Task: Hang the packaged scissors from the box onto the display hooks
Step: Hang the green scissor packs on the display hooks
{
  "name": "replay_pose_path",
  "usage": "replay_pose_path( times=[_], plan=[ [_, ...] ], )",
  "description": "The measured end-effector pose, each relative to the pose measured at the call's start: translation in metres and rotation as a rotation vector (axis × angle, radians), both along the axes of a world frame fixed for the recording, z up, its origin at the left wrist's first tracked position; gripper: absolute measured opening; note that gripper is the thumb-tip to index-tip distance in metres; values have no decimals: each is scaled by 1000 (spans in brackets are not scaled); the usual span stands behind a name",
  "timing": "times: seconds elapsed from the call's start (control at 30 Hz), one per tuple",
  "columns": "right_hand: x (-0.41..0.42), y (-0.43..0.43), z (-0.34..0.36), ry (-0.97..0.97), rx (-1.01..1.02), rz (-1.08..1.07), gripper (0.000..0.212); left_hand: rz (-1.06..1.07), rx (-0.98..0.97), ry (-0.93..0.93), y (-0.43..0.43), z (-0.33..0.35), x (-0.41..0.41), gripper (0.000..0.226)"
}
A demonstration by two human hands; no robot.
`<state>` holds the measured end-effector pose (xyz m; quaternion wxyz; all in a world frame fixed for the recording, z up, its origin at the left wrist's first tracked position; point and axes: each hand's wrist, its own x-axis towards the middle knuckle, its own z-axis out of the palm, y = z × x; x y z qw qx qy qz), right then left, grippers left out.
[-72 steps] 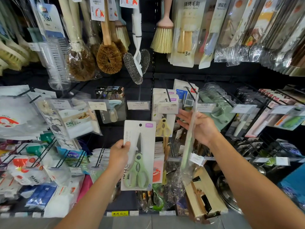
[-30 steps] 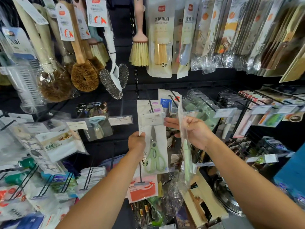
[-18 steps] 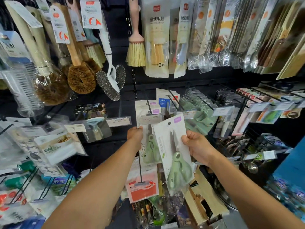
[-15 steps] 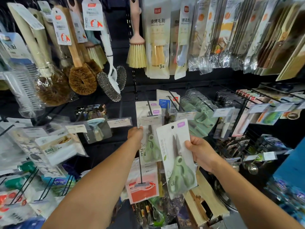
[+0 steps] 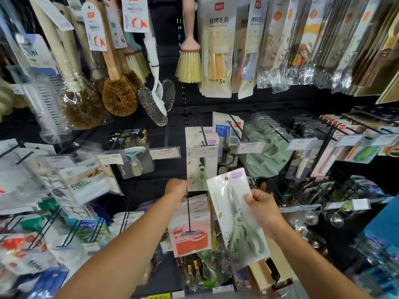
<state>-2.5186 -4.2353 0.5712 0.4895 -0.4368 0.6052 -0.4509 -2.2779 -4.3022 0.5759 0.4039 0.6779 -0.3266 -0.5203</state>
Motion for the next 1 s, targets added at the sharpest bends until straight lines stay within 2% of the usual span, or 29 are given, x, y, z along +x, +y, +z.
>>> replay_pose_path(
  times=[0.17, 0.33, 0.57, 0.63, 0.7, 0.73, 0.87, 1.0],
  plan=[
    [33, -21, 0, 31, -20, -49, 30, -82, 113, -38, 74, -33, 33, 3],
    [58, -44, 12, 0, -49, -84, 32, -40, 194, -65, 120, -67, 71, 13],
    [62, -47, 13, -86, -111, -91, 22, -88, 142, -225, 131, -60, 84, 6],
    [61, -46, 12, -103, -144, -91, 22, -210, 118, -435, 135, -59, 83, 6],
    [61, -44, 12, -110, -174, -91, 21, -435, 152, -725, 143, -55, 80, 13],
    [62, -43, 14, -115, -190, -89, 21, -546, 179, -808, 147, -54, 78, 18],
    [68, -48, 21, -87, -207, -86, 24, -801, 289, -838, 154, -59, 71, 28],
    [73, -57, 18, -87, -178, -108, 19, -838, 275, -877, 158, -63, 61, 27]
  ],
)
